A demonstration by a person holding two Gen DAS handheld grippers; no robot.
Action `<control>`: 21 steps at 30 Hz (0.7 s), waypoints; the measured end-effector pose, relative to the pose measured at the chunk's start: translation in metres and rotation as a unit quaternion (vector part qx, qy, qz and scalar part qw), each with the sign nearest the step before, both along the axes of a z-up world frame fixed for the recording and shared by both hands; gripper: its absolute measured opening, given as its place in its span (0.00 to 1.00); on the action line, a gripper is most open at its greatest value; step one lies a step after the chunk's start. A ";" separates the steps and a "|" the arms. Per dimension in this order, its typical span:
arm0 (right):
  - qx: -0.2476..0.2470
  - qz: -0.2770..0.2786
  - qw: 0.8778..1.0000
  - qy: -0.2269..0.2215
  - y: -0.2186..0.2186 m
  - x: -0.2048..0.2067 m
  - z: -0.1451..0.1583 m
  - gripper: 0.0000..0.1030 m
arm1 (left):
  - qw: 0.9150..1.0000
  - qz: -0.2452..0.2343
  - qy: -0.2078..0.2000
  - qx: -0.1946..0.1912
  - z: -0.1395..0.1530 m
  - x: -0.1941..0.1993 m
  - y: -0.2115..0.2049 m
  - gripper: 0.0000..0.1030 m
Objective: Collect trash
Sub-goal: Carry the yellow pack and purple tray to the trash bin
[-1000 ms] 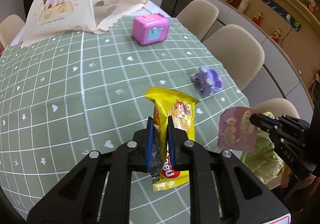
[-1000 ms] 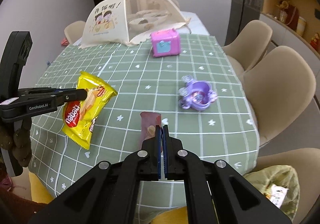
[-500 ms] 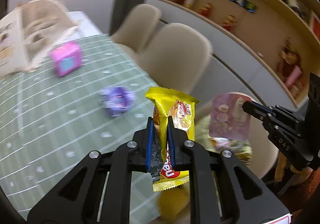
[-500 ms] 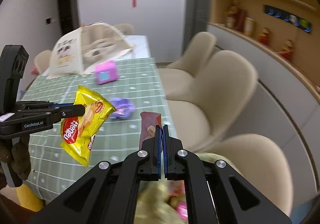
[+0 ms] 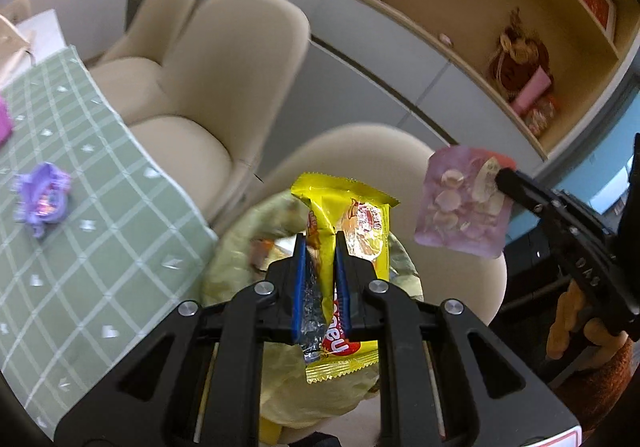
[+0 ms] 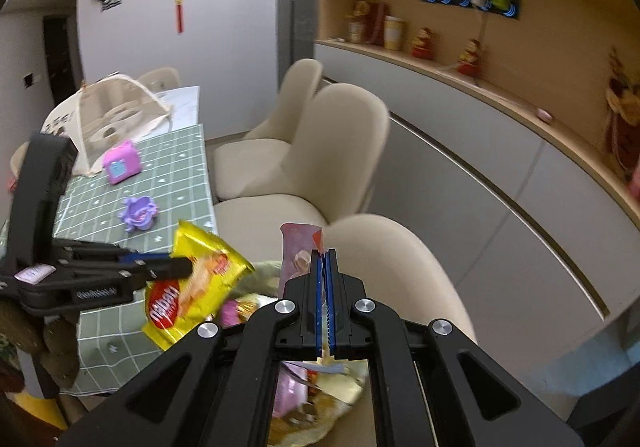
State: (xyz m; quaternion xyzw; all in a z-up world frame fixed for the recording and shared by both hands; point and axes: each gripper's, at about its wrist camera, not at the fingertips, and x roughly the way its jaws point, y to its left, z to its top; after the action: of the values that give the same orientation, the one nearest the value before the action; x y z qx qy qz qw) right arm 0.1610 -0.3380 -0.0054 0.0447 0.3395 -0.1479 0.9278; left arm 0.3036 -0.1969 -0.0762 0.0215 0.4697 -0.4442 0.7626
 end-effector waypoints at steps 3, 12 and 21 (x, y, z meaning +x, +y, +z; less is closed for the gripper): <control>0.011 -0.016 1.000 0.007 -0.012 -0.007 -0.010 0.04 | 1.000 -0.015 0.010 0.015 -0.018 -0.001 -0.020 0.12; 0.041 -0.035 0.998 0.019 -0.031 -0.019 -0.034 0.04 | 0.997 -0.037 0.030 0.062 -0.063 0.000 -0.052 0.26; 0.108 -0.024 0.993 0.029 -0.015 -0.002 -0.059 0.04 | 0.999 -0.004 0.021 0.037 -0.039 0.012 -0.013 0.43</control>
State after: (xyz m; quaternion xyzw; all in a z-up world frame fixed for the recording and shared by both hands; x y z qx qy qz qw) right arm 0.1590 -0.3532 -0.0645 0.1481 0.3792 -0.1335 0.9036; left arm 0.3152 -0.2101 -0.1156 0.0419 0.5012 -0.4299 0.7498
